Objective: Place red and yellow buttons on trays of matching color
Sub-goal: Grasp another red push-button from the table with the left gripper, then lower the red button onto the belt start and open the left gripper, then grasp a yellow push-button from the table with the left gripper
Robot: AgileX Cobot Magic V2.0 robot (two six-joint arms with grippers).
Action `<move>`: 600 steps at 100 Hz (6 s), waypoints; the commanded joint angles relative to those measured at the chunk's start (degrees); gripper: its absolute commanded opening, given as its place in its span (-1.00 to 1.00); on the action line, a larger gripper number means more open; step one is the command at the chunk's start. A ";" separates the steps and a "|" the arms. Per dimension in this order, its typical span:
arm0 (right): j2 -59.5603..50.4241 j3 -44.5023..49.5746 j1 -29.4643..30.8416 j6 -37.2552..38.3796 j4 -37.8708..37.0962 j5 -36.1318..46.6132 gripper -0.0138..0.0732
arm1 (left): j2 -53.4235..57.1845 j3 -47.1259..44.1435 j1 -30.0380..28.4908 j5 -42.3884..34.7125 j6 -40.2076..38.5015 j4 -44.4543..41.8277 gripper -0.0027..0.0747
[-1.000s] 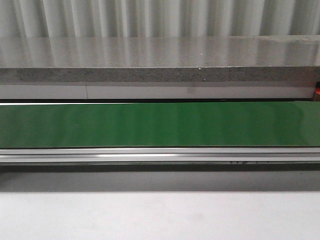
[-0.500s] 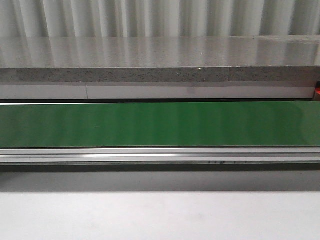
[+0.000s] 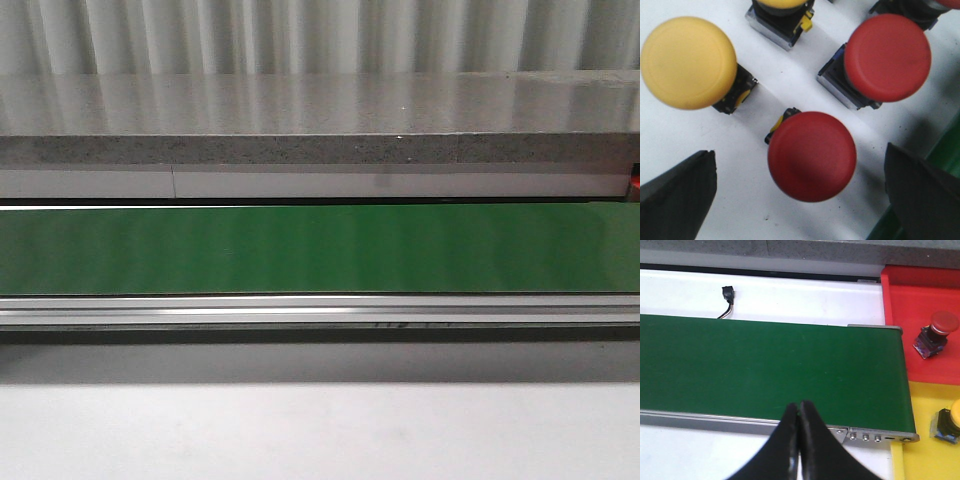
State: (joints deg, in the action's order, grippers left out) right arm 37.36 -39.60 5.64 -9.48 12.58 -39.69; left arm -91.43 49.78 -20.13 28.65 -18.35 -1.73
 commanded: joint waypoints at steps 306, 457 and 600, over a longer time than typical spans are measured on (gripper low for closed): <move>-0.15 -1.44 -0.04 -0.71 0.35 3.34 -0.84 | 19.48 9.66 18.27 4.56 8.25 3.95 0.50; -0.15 -1.44 -0.04 -0.71 0.35 3.34 -0.84 | -1.75 8.61 -10.00 1.03 7.56 1.73 0.50; -0.15 -1.44 -0.04 -0.71 0.35 3.35 -0.84 | 14.13 12.37 2.40 6.55 10.42 1.73 -0.98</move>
State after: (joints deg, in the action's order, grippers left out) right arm 37.36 -39.60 5.64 -9.69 12.58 -39.69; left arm -81.25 60.57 -20.98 36.45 -8.54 0.00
